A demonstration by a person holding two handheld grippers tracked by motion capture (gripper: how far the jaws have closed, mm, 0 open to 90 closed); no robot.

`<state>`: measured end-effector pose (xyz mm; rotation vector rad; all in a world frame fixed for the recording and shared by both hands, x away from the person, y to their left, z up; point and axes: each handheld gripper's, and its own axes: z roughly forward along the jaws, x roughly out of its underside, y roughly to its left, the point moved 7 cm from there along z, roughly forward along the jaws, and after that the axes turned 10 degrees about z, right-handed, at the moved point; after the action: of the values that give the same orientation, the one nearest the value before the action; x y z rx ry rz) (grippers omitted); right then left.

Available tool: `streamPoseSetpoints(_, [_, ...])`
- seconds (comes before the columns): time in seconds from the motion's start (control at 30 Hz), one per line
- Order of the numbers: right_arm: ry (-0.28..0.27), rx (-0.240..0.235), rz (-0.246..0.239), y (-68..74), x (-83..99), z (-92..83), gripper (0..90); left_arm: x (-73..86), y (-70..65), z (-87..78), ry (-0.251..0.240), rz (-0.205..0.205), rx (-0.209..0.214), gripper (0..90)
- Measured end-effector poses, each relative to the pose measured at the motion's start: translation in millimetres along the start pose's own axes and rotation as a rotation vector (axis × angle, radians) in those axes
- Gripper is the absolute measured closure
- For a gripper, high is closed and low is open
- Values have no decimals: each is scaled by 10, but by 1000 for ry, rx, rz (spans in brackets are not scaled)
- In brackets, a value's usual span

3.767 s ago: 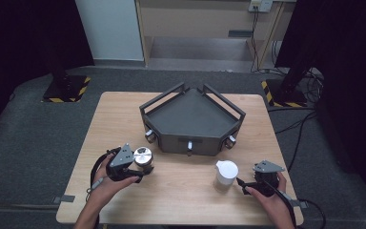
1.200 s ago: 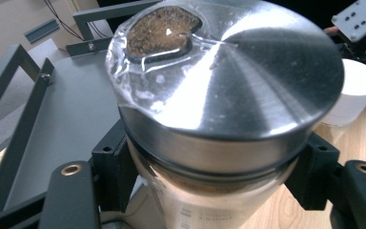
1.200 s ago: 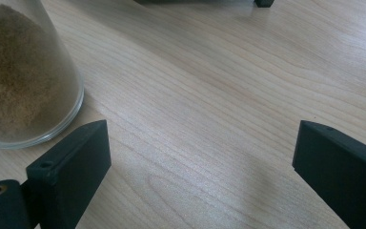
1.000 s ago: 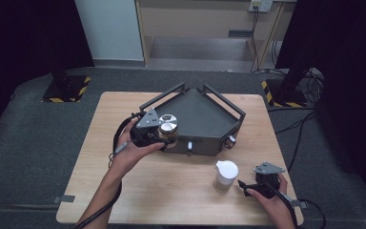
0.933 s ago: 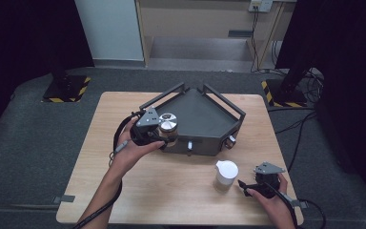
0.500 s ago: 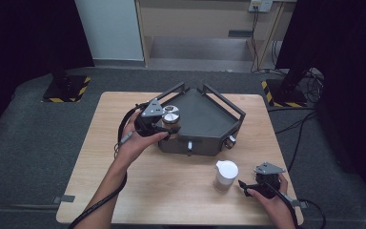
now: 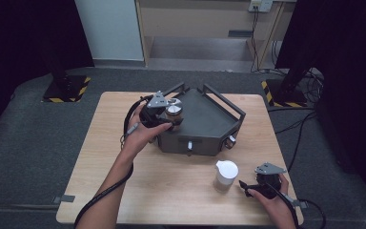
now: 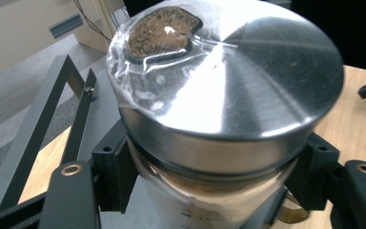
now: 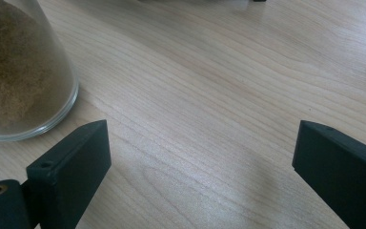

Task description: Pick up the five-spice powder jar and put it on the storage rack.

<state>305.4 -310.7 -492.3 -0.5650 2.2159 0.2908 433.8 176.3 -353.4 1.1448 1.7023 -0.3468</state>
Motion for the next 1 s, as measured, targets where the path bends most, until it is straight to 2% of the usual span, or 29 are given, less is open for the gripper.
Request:
streamPoseSetpoints(0.17, [2,2,4,-11,8,1,63,60,42,86,5,-21,0,301])
streamPoseSetpoints(0.43, [8,-1,3,-7,15,16,65,133,96,210,40,-37,-5,301])
streamPoseSetpoints(0.47, [9,-1,2,-8,18,17,65,165,118,225,12,-34,0,301])
streamPoseSetpoints(0.5, [10,-1,1,-8,19,17,65,186,123,220,10,-69,10,301])
streamPoseSetpoints(0.53, [10,-1,1,-8,19,17,65,186,123,220,10,-69,10,301])
streamPoseSetpoints(0.6, [9,1,1,-12,22,15,65,228,159,222,-8,-95,15,301])
streamPoseSetpoints(0.73, [8,0,5,-7,17,7,65,205,154,225,5,-76,13,300])
streamPoseSetpoints(1.0, [8,-1,4,-1,16,5,65,179,169,224,24,-79,17,300])
